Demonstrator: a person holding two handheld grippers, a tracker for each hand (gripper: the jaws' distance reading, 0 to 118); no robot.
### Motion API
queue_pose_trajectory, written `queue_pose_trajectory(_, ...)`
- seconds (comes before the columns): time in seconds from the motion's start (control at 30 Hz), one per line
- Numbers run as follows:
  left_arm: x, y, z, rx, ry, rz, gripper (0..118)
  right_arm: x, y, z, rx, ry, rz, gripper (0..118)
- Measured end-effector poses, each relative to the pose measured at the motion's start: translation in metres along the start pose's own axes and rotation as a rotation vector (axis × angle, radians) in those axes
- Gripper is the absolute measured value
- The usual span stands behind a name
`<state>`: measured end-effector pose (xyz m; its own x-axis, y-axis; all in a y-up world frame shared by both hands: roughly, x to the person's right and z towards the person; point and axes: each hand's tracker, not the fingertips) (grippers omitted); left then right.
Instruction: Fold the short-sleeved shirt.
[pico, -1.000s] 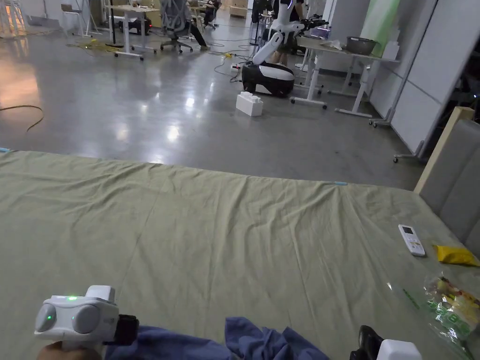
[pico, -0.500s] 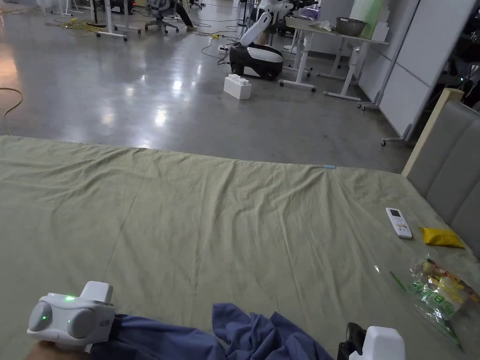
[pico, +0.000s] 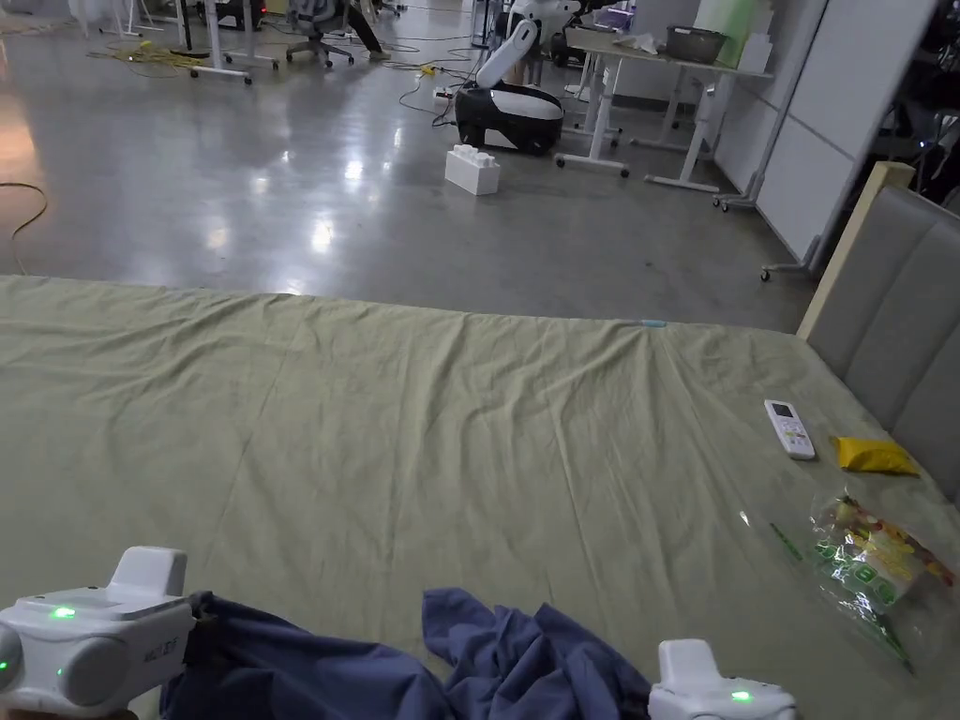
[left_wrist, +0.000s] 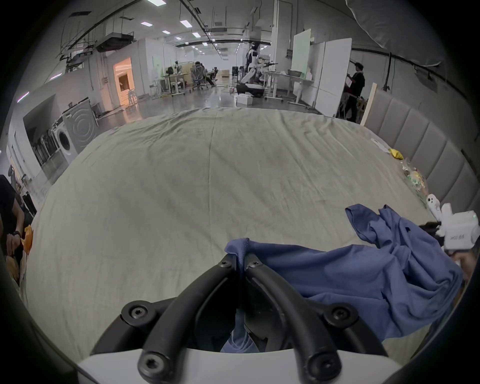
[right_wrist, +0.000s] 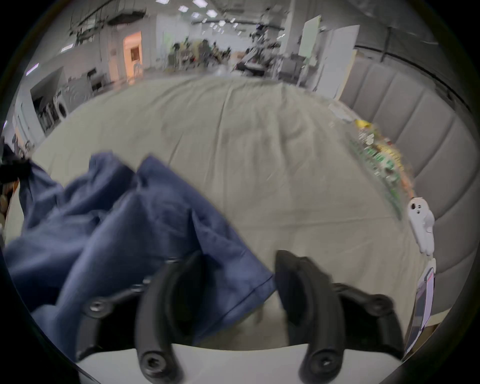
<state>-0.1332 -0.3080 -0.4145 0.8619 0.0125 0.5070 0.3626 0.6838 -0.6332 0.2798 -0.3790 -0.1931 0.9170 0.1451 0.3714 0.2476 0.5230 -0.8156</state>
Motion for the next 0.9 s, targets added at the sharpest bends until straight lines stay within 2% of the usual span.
queue_pose_trajectory(0.03,-0.001,-0.002,0.003,0.005,-0.005,0.016,5,-0.006,-0.006,0.0,0.042,-0.001,-0.004,40)
queue_pose_trajectory(0.07,0.0,-0.005,0.005,0.005,-0.006,0.02,5,-0.012,-0.007,0.005,0.114,-0.046,0.018,29)
queue_pose_trajectory(0.1,0.001,-0.008,0.007,0.005,-0.003,0.019,5,-0.017,-0.007,0.006,0.09,-0.024,0.027,14)
queue_pose_trajectory(0.13,0.002,-0.011,0.01,0.007,0.004,0.013,5,-0.023,-0.008,0.006,0.104,0.008,0.04,9)
queue_pose_trajectory(0.17,0.003,-0.012,0.012,0.008,0.004,0.01,5,-0.028,-0.011,0.008,0.113,-0.002,0.077,9)
queue_pose_trajectory(0.2,0.003,-0.014,0.013,0.009,0.002,0.008,5,-0.032,-0.011,0.008,0.114,-0.063,0.13,8)
queue_pose_trajectory(0.27,0.003,-0.015,0.018,0.014,0.003,0.025,5,-0.028,-0.008,0.01,0.11,-0.039,0.104,7)
queue_pose_trajectory(0.33,0.002,-0.014,0.025,0.038,-0.001,0.047,5,-0.018,-0.008,0.021,0.132,-0.023,0.014,7)
queue_pose_trajectory(0.37,0.003,-0.012,0.029,0.047,0.003,0.045,5,-0.016,-0.008,0.028,0.165,-0.039,-0.002,7)
queue_pose_trajectory(0.47,0.008,-0.002,0.05,0.108,0.034,-0.007,5,-0.012,-0.003,0.058,0.256,-0.138,0.033,6)
queue_pose_trajectory(0.9,-0.022,0.07,0.168,0.377,0.092,-0.027,5,0.02,0.06,0.217,0.648,-0.192,0.011,6)
